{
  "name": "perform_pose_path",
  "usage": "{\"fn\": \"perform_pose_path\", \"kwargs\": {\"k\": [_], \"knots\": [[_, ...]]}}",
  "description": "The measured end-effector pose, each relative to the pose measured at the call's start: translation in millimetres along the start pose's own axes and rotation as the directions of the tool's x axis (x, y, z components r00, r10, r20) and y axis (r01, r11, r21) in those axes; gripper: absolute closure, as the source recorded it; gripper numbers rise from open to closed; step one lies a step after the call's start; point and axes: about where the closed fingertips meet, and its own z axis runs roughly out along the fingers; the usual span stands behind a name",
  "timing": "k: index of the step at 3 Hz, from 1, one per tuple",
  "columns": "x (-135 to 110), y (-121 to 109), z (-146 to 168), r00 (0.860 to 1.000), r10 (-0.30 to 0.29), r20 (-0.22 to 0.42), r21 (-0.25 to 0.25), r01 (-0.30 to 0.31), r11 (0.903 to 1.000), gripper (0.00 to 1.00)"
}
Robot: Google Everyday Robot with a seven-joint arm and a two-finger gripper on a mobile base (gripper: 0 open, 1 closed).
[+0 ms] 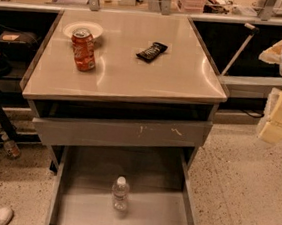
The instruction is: Pick water bottle from middle drawer and place on counter
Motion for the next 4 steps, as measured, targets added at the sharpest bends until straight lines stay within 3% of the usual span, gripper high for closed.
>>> {"fn": "perform_pose_path", "kwargs": {"k": [1,2,3,4], "knots": [[0,0,0,1.0,0.0,0.0,0.0,0.0,1.0,0.0],[0,11,31,0.999,0.028,0.04,-0.017,-0.028,0.9995,0.0],[1,29,97,0.989,0.095,0.112,-0.092,-0.085,0.9921,0.0],[0,48,165,0.977,0.142,0.159,-0.18,-0.112,0.9773,0.0]]}}
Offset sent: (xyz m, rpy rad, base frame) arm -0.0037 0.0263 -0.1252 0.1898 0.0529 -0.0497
